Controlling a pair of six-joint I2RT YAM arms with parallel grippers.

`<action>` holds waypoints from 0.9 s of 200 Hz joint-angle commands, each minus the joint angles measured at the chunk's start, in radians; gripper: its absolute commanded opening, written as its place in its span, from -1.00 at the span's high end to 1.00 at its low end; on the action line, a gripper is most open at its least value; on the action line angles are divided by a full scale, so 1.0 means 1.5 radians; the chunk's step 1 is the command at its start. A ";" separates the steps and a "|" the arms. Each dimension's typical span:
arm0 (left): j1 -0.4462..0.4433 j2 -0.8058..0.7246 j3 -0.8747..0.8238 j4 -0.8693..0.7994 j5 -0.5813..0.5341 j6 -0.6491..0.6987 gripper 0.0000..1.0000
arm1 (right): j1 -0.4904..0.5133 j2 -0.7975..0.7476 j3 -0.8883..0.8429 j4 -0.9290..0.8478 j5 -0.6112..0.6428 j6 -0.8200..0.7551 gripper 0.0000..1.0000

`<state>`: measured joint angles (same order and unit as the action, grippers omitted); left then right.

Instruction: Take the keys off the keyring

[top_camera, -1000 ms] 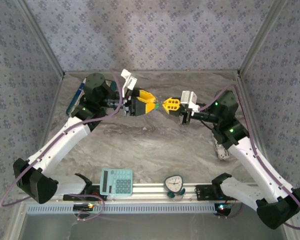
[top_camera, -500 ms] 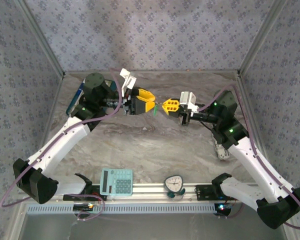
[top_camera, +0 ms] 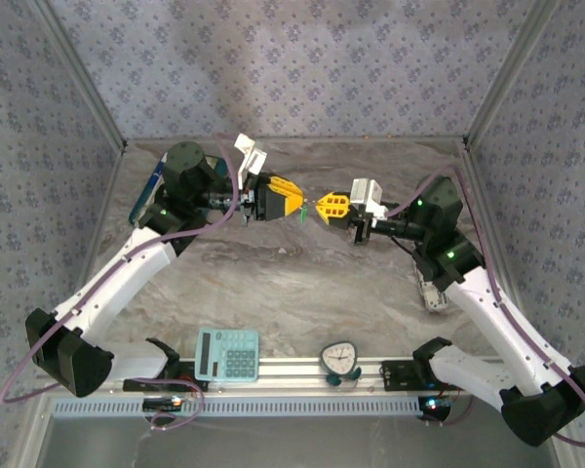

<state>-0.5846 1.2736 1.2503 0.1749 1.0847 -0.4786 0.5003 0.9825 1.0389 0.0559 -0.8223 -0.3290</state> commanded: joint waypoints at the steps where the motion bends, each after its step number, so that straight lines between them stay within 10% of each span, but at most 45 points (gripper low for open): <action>1: -0.004 0.002 0.024 -0.003 0.018 0.014 0.64 | 0.005 0.002 0.018 -0.003 0.009 -0.002 1.00; 104: -0.014 0.009 0.032 -0.018 0.022 0.025 0.27 | 0.006 0.005 0.024 -0.004 0.010 0.000 1.00; 180: -0.016 0.002 0.031 -0.025 0.019 0.031 0.87 | 0.006 -0.003 0.017 -0.001 0.021 -0.002 1.00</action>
<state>-0.6022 1.2793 1.2655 0.1314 1.0801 -0.4423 0.5095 0.9886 1.0389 0.0525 -0.8192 -0.3290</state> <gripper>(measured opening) 0.115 0.051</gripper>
